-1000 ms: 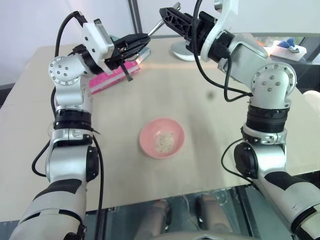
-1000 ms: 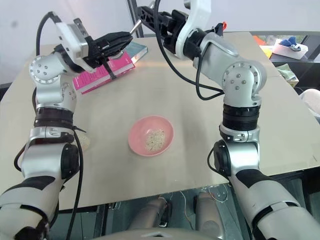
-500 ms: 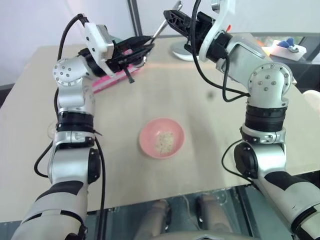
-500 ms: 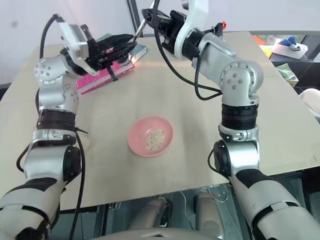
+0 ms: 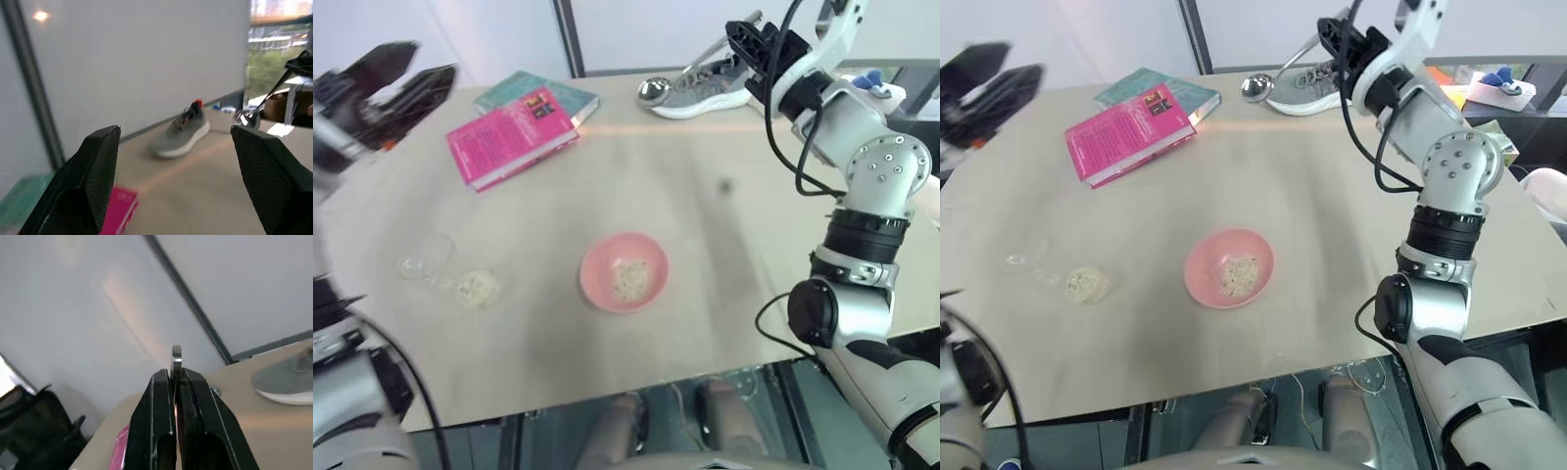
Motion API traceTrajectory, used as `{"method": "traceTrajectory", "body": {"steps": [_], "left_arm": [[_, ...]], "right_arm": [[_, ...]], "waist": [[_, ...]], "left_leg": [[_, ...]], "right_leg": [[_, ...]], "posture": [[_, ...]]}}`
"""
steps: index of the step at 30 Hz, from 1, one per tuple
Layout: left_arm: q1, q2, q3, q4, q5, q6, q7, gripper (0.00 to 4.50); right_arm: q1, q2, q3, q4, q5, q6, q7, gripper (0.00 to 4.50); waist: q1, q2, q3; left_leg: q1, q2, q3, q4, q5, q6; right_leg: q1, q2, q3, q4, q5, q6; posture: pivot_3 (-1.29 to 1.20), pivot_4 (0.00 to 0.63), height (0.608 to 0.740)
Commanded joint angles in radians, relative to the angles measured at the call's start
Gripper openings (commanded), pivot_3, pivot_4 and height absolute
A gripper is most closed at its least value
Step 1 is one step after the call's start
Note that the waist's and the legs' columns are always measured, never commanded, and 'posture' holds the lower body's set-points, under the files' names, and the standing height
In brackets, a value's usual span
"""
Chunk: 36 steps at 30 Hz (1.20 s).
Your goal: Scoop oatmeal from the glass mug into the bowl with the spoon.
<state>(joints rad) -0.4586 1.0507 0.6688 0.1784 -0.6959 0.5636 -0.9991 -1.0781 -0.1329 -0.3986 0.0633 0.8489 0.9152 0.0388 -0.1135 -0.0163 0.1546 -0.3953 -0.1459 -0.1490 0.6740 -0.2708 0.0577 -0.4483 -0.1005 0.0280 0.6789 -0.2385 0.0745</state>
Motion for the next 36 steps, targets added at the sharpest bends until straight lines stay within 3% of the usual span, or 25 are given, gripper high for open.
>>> {"method": "traceTrajectory", "body": {"steps": [1, 6, 14, 22, 31, 34, 36], "left_arm": [[0.194, 0.035, 0.207, 0.01, 0.018, 0.019, -0.063, 3.73], [0.502, -0.047, 0.308, 0.046, 0.088, -0.094, -0.12, 3.73], [0.683, -0.114, 0.266, 0.154, 0.15, -0.257, -0.193, 3.73], [0.538, -0.161, 0.036, 0.176, 0.241, -0.402, -0.128, 3.73], [0.367, -0.212, -0.094, 0.242, 0.277, -0.453, -0.025, 3.73], [0.341, -0.222, -0.109, 0.251, 0.273, -0.456, -0.012, 3.02], [0.335, -0.228, -0.116, 0.251, 0.27, -0.455, -0.005, 2.08]], "right_arm": [[0.009, 0.011, 0.014, -0.04, 0.027, -0.019, 0.017, 0.0], [0.025, 0.033, 0.021, -0.048, 0.048, -0.017, 0.016, 0.0], [0.041, 0.037, 0.037, -0.068, 0.058, -0.016, 0.006, 0.0], [0.069, 0.024, 0.039, -0.115, 0.077, 0.002, -0.022, 0.0], [0.102, 0.001, 0.034, -0.187, 0.101, 0.029, -0.073, 0.0], [0.107, -0.007, 0.034, -0.2, 0.108, 0.033, -0.084, 0.0], [0.109, -0.011, 0.034, -0.203, 0.113, 0.035, -0.089, 0.0]], "waist": [[0.002, 0.003, 0.002], [0.019, 0.007, 0.002], [0.051, 0.006, 0.002], [0.076, 0.006, 0.001], [0.057, 0.005, 0.001], [0.05, 0.004, 0.001], [0.046, 0.004, 0.001]], "left_leg": [[0.0, 0.0, 0.001, 0.0, 0.0, 0.0], [0.004, 0.002, 0.004, -0.005, 0.0, -0.001], [0.004, 0.003, 0.005, -0.005, 0.0, -0.001], [0.004, 0.003, 0.004, -0.005, 0.0, -0.001], [0.004, 0.003, 0.005, -0.006, 0.0, -0.001], [0.003, 0.003, 0.005, -0.005, 0.0, -0.001], [0.003, 0.003, 0.005, -0.005, 0.0, -0.001]], "right_leg": [[0.0, 0.002, 0.0, 0.0, 0.0, 0.0], [0.0, 0.001, 0.004, -0.001, 0.0, -0.001], [0.0, 0.0, 0.004, -0.002, 0.001, -0.002], [0.0, -0.001, 0.003, -0.002, 0.002, -0.003], [0.0, 0.0, 0.002, -0.002, 0.002, -0.003], [0.0, 0.0, 0.002, -0.002, 0.002, -0.003], [0.0, 0.0, 0.002, -0.002, 0.002, -0.003]], "posture": [[0.0, 0.15, 0.74], [0.0, 0.15, 0.74], [0.0, 0.15, 0.74], [0.0, 0.15, 0.74], [0.0, 0.15, 0.74], [0.0, 0.15, 0.74], [0.0, 0.15, 0.74]]}}
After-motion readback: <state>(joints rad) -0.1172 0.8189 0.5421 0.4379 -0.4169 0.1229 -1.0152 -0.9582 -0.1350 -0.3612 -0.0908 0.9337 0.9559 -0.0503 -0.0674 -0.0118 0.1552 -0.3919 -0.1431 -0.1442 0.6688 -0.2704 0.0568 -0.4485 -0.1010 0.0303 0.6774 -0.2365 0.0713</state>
